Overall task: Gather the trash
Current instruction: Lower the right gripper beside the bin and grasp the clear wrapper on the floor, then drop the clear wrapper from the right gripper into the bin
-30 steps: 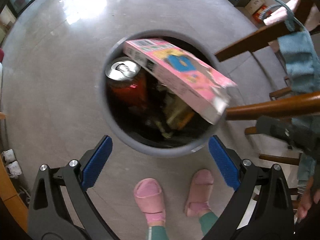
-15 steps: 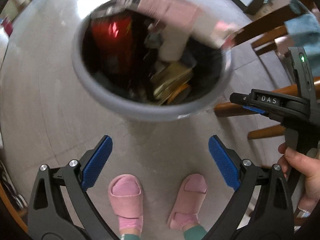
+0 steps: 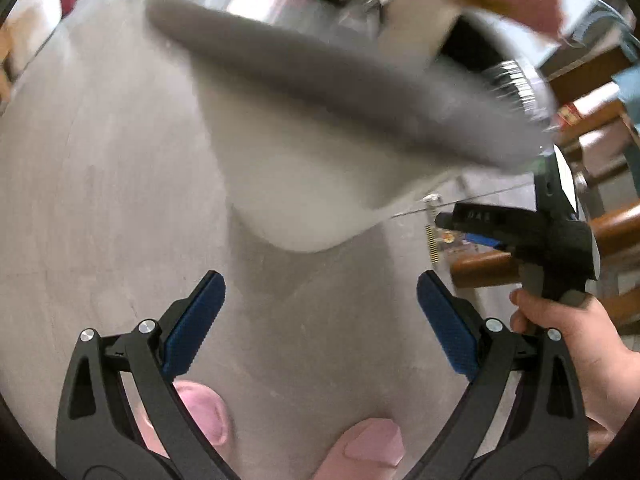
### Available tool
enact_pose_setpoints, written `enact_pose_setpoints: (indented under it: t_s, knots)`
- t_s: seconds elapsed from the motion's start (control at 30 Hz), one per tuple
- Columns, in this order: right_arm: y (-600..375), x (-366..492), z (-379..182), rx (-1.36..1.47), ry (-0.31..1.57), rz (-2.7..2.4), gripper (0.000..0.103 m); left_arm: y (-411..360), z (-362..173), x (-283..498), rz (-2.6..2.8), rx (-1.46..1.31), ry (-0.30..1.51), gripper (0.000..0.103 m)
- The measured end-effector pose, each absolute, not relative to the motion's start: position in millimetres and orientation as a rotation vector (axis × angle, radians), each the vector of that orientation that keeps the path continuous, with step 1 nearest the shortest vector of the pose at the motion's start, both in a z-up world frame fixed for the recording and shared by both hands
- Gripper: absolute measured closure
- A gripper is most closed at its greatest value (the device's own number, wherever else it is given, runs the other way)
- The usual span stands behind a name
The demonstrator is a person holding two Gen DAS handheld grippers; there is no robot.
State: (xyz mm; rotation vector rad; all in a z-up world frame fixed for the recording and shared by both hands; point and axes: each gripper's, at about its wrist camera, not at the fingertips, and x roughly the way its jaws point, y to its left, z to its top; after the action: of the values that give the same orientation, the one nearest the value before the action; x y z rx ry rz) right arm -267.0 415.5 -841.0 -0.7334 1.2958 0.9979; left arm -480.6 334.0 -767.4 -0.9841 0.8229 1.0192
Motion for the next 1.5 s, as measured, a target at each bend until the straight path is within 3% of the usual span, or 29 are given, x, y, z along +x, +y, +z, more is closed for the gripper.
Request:
enact_pose_setpoints:
  t_s: [0.13, 0.3, 0.47, 0.6, 0.73, 1.07, 1.4, 1.5]
  knots:
    - [430, -276, -853, -0.854, 1.184, 0.979, 0.03, 346, -784, -489, 1.078, -1.015, 0.816, 0.009]
    - [438, -277, -884, -1.002, 1.118, 0.919, 0.033, 352, -790, -492, 1.092, -1.033, 0.793, 0.009]
    - [435, -279, -893, -0.995, 1.137, 0.945, 0.085, 351, -790, -489, 1.087, -1.023, 0.789, 0.008]
    - [431, -275, -891, -0.916, 1.245, 0.966, 0.099, 353, -778, -495, 1.075, -0.982, 0.776, 0.008]
    - [416, -277, -876, -0.804, 1.34, 1.008, 0.099, 360, -786, -503, 1.071, -1.047, 0.825, 0.008]
    - [371, -304, -747, -0.644, 1.456, 1.042, 0.099, 352, -732, -522, 1.051, -1.077, 0.862, 0.008]
    - [397, -370, -520, -0.557, 1.385, 1.139, 0.099, 373, -575, -516, 0.961, -0.992, 0.82, 0.008]
    - [435, -383, -482, -0.482, 1.348, 1.227, 0.098, 400, -539, -520, 0.95, -0.916, 0.79, 0.008]
